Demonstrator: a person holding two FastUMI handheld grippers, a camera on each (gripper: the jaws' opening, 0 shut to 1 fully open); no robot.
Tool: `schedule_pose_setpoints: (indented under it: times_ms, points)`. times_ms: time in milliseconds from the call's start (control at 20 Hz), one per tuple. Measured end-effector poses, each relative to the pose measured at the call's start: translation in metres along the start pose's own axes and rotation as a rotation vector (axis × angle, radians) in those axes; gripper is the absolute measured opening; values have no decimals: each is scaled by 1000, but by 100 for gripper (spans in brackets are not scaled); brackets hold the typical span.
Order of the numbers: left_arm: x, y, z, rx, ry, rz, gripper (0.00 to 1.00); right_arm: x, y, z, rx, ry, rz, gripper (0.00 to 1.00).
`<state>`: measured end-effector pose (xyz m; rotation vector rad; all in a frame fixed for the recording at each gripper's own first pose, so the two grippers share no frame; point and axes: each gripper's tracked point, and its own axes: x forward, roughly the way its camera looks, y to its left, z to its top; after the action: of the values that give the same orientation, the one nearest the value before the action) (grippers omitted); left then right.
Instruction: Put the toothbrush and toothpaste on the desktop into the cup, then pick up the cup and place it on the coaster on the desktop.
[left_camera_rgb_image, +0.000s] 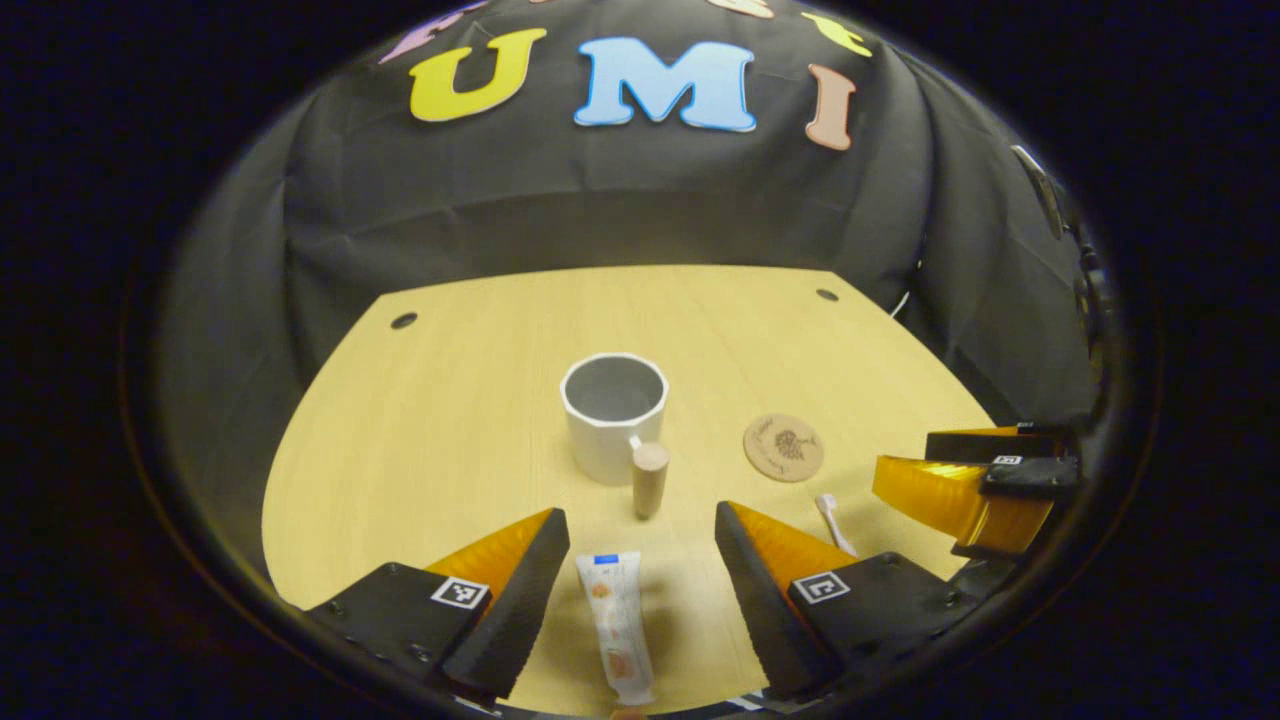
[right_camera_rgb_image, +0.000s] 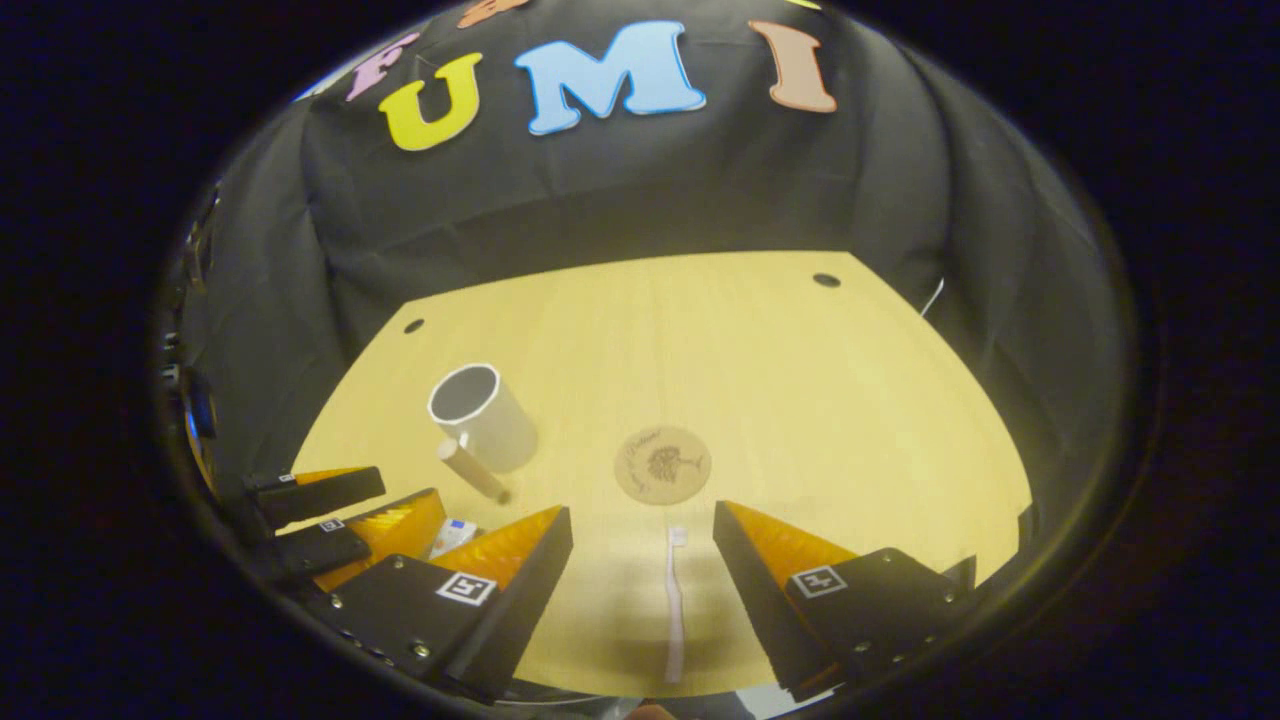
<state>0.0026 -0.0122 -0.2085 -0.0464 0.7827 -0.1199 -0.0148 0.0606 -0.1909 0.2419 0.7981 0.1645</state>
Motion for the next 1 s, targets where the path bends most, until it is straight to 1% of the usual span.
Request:
schedule_pose_setpoints:
  times_ms: [100,250,450,650,850,1000]
  points:
    - [5,0,-19,-21,93,-9,95,7,-1,-18,26,89,-5,91]
    - [8,4,-54,-35,252,-5,95,20,-4,-48,26,216,-16,92]
    - [17,8,-82,-37,385,6,96,29,-5,-75,15,327,-34,92]
    - [19,11,-105,-46,474,11,97,32,-9,-93,9,415,-46,92]
    - [21,17,-120,-39,524,22,97,35,-11,-108,21,483,-49,91]
    - [25,16,-127,-58,548,17,96,38,-10,-120,20,520,-50,88]
